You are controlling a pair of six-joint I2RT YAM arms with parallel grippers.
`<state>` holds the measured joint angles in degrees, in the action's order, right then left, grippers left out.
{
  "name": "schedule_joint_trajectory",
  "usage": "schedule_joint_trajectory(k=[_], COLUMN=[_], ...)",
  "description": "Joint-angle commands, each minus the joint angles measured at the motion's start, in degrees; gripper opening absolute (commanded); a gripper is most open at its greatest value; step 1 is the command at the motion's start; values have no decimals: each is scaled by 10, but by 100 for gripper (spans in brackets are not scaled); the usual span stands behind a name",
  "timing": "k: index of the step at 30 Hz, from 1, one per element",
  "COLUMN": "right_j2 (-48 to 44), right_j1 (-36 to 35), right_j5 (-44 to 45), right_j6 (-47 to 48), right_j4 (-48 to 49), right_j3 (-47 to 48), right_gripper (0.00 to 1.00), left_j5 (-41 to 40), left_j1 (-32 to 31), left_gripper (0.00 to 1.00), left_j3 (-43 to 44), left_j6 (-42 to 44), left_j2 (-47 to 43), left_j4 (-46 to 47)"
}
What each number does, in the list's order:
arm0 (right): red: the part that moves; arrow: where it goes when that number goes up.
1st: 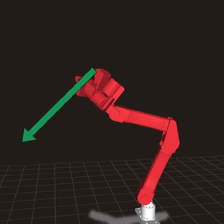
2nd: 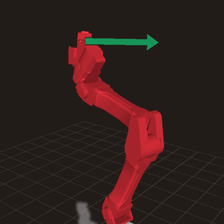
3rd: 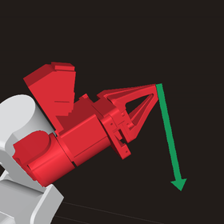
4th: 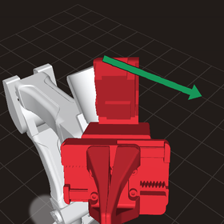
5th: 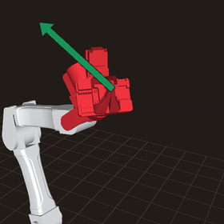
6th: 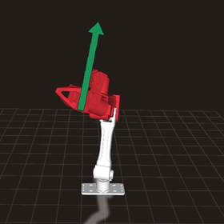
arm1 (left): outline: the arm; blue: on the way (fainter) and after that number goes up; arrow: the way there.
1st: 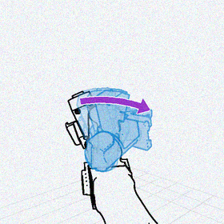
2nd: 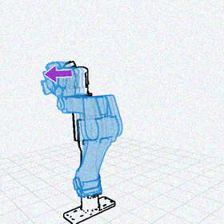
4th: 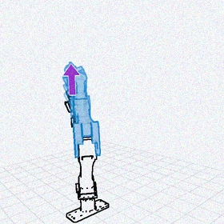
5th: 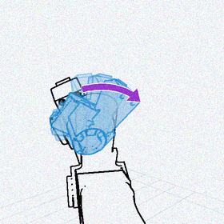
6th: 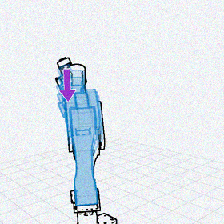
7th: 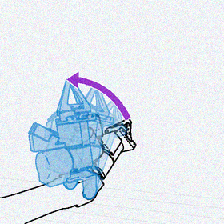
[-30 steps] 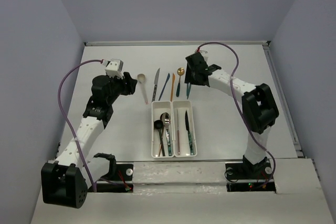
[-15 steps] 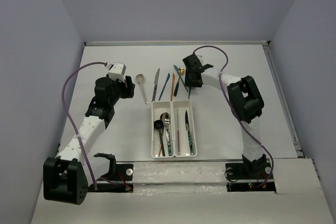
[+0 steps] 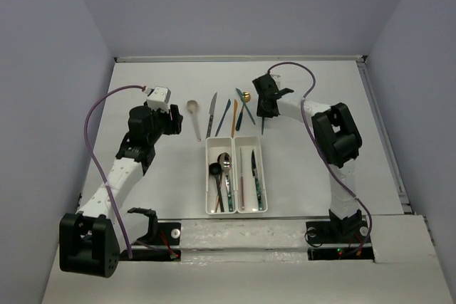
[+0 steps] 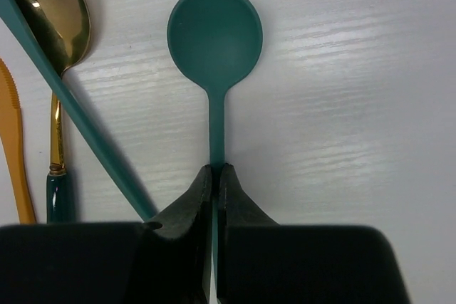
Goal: Sort the eating utensils into containers
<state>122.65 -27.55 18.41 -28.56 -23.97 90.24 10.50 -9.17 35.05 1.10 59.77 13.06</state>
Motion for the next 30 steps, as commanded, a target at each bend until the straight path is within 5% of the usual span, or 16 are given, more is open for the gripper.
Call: schedule_joint_trajectory(k=[1, 9, 15, 23, 30], right_j2=[-59, -301, -426, -405, -330], right_j1=[9, -73, -264, -432, -457], right_j5=[40, 158, 209, 156, 107], right_j6=[2, 1, -44, -213, -287], right_j4=[6, 42, 54, 149, 152], right_j3=[-53, -176, -225, -306, -314], right_gripper=[0, 0, 0, 0, 0], left_j5=[7, 21, 22, 25, 14], left_j1=[7, 14, 15, 14, 13], left_gripper=[66, 66, 64, 62, 63], left_j3=[-5, -12, -28, 8, 25], left_j6=[10, 11, 18, 4, -7], left_j2=[-9, -1, 19, 124, 181], left_j4=[28, 34, 53, 35, 48])
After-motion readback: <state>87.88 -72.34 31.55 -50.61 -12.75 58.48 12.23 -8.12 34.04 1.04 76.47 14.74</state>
